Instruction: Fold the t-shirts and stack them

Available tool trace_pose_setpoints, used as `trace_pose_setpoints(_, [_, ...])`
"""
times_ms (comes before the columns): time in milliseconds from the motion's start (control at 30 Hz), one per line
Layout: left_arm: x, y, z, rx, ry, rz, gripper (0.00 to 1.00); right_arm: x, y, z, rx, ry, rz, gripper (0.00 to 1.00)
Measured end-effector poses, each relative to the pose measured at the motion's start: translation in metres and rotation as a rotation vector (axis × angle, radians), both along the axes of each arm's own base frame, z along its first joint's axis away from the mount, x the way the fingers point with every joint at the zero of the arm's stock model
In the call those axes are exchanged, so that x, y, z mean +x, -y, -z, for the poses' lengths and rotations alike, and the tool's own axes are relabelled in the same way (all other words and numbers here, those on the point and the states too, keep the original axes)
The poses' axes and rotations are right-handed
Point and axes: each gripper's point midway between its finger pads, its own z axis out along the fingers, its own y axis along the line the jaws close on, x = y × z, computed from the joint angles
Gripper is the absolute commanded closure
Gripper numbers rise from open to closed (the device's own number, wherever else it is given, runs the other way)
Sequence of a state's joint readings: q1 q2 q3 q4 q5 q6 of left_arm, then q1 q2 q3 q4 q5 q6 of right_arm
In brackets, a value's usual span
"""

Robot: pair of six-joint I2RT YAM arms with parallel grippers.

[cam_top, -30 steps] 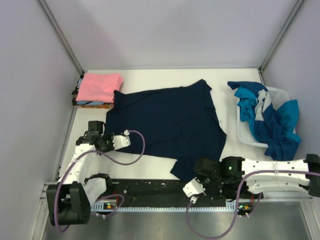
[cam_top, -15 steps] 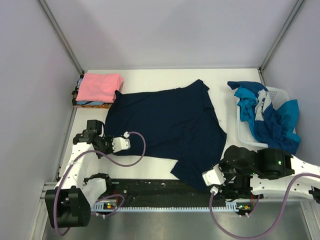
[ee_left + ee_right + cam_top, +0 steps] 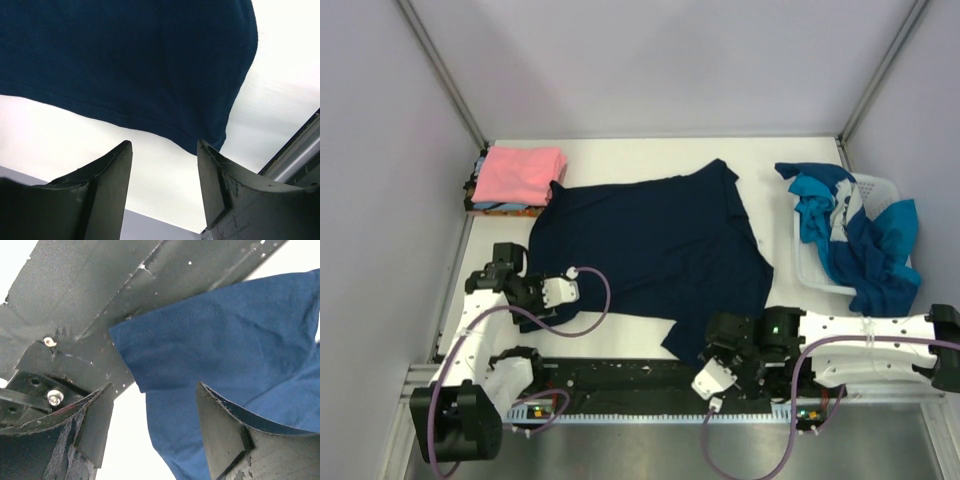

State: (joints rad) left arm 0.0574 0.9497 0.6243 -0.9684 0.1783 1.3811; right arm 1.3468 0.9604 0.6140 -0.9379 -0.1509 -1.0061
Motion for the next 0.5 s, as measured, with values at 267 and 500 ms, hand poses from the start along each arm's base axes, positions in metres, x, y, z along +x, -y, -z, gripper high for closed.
trace_pose_setpoints(267, [-0.008, 0.0, -0.001, 0.002, -0.01, 0.009, 0.4, -0.004, -0.007, 0.034, -0.008, 0.005, -0.062, 0.53])
trace_pose_setpoints(500, [-0.015, 0.004, 0.002, -0.014, -0.044, 0.023, 0.39, -0.007, -0.01, 0.04, -0.005, -0.003, -0.066, 1.0])
